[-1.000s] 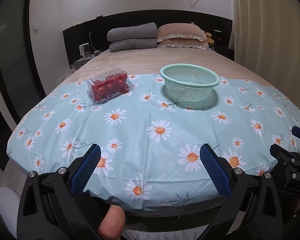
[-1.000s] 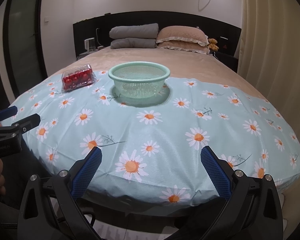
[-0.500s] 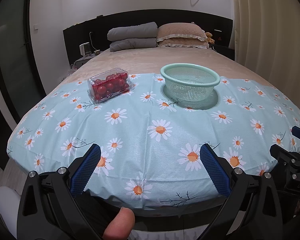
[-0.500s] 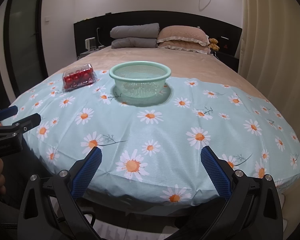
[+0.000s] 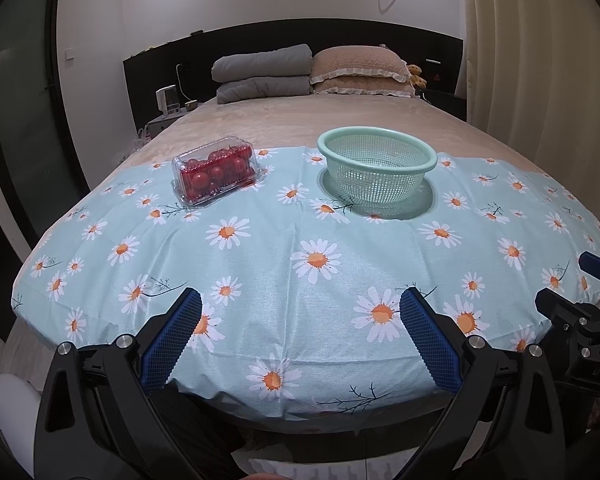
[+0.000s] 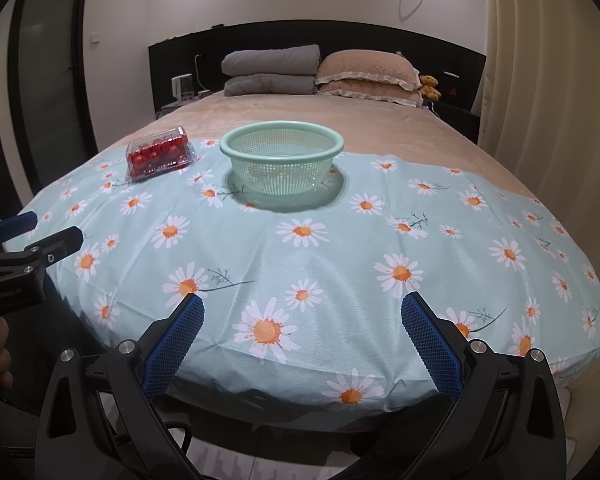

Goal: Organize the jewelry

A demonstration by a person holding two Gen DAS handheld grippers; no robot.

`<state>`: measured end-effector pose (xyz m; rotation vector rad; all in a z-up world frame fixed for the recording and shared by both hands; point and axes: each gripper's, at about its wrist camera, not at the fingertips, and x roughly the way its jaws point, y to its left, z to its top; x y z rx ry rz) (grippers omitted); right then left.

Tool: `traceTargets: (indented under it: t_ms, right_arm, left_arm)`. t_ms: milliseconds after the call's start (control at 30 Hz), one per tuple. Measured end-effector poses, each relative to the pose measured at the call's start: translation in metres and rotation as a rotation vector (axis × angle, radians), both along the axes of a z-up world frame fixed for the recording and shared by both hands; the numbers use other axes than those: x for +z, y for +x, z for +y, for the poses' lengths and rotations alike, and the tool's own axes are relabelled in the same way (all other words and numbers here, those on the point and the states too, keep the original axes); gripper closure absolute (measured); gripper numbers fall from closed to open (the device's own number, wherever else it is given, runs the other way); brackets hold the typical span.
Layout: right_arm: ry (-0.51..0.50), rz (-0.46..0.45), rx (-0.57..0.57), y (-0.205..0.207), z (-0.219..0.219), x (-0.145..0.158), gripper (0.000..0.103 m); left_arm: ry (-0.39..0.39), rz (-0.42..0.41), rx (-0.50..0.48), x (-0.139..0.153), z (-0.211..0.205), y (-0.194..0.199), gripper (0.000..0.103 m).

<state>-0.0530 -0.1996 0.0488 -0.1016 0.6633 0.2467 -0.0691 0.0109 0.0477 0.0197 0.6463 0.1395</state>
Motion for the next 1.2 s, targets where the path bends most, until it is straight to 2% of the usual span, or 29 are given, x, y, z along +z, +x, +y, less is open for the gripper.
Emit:
traceTargets:
  t_ms: [1200]
  right_arm:
    - [0.001, 0.006, 0.005, 0.0023, -0.0018, -0.0021, 0.008]
  left_arm:
    - [-0.018, 0.018, -0.007, -0.0033, -0.0007, 0.0019, 0.006]
